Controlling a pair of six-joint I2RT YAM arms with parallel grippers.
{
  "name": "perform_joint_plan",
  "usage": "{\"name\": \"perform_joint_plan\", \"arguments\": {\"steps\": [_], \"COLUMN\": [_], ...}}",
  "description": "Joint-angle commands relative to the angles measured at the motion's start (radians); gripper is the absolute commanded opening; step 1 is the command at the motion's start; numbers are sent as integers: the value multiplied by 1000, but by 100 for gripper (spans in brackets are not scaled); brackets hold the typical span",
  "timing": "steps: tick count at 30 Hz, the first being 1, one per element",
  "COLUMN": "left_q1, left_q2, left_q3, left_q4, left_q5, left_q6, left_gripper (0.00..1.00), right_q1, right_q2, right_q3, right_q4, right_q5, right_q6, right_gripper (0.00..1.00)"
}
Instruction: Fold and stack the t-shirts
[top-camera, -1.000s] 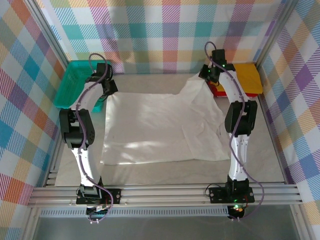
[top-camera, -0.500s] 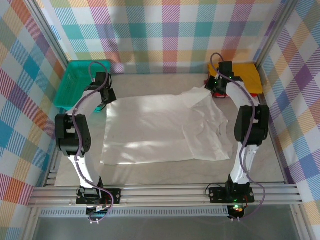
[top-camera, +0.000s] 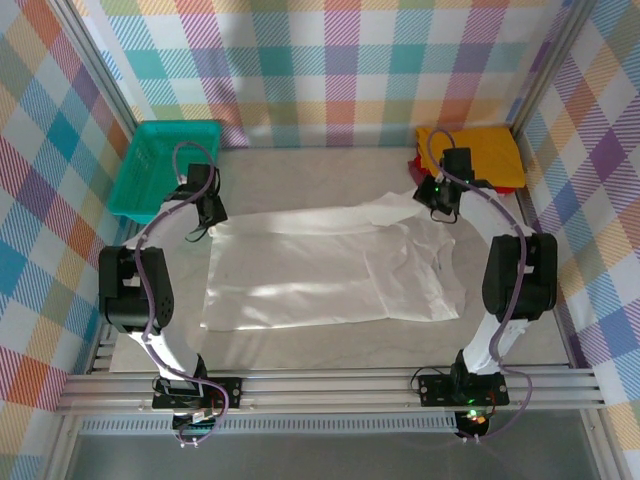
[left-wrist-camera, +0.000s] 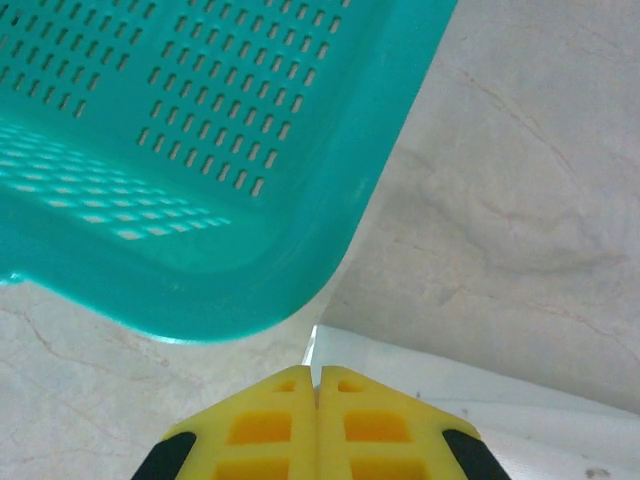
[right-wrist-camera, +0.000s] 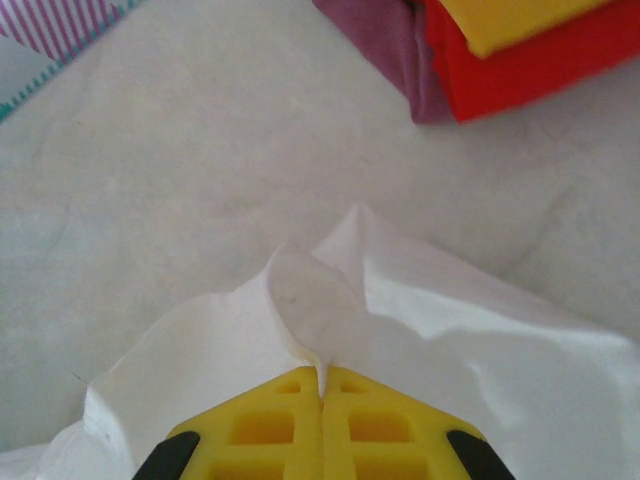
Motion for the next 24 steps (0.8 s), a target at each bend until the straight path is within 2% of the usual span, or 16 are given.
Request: {"name": "perform_joint_plan", "arguments": {"steps": [1,8,24], "left_q1": [18,20,19], "left_q2": [-41,-71,-80], "left_q3": [-25,-53,-153], "left_q4": [-11,-40,-68], "left_q5": [-33,-58,-4], "left_q6": [-5,-10,-36], "left_gripper": [0,0,0], "right_q1": [-5,-6,-4], "right_q2": [-91,-163,-259], "right_q3": [-44,-98,-271], "right_q4": [17,-31,-25], "right_q5": [6,28,-26], "right_q6": [39,34,82], "right_gripper": [0,0,0]}}
